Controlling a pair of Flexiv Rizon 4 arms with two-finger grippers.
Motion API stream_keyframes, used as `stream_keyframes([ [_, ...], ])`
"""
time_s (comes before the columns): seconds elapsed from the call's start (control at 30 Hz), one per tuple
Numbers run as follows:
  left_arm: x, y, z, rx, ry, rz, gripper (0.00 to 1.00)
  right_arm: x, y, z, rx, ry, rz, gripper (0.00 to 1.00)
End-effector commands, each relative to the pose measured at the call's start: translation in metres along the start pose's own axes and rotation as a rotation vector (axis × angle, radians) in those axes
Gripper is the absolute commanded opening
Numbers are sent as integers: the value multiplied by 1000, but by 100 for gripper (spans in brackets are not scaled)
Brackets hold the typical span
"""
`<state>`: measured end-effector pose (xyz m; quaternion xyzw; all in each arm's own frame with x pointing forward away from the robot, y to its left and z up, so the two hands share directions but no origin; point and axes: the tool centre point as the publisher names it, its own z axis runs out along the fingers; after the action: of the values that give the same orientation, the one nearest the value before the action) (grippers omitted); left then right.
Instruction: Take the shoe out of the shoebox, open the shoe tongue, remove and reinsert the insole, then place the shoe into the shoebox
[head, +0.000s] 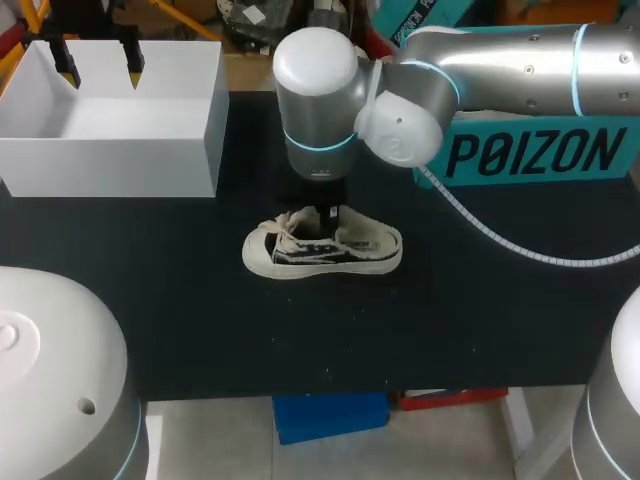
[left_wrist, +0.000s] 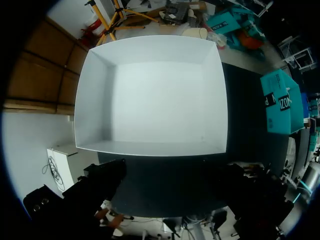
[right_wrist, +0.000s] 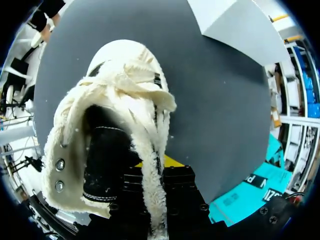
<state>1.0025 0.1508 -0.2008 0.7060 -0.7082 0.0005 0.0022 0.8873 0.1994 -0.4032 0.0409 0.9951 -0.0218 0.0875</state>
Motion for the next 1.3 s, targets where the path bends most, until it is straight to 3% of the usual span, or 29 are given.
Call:
stream_keyframes([
  [0.03, 1, 1, -1, -1, -2, -2, 100, -5, -3, 12, -42, 16, -1, 0],
  [0.07, 1, 1, -1, -1, -2, -2, 100, -5, -4, 13, -46, 21, -3, 0],
  [0.1, 1, 1, -1, -1, -2, -2, 100, -5, -4, 13, -57, 24, -6, 17],
  [0.13, 1, 1, -1, -1, -2, -2, 100, -4, -5, 12, -56, 26, -8, 48],
  [0.17, 1, 1, -1, -1, -2, -2, 100, -4, -7, 11, -52, 28, -9, 100],
  [0.3, 1, 1, -1, -1, -2, -2, 100, -6, -15, -7, -23, 37, -8, 100],
  [0.43, 1, 1, -1, -1, -2, -2, 100, -11, -24, -42, -18, 52, -16, 100],
  [0.67, 1, 1, -1, -1, -2, -2, 100, -16, -40, -100, -156, 65, -117, 100],
  [0.77, 1, 1, -1, -1, -2, -2, 100, -14, -52, -117, -285, 62, -140, 100],
  [1.0, 1, 1, -1, -1, -2, -2, 100, -5, -89, -129, -571, 54, -193, 100],
  [1.3, 1, 1, -1, -1, -2, -2, 100, -5, -89, -129, -571, 54, -193, 100],
])
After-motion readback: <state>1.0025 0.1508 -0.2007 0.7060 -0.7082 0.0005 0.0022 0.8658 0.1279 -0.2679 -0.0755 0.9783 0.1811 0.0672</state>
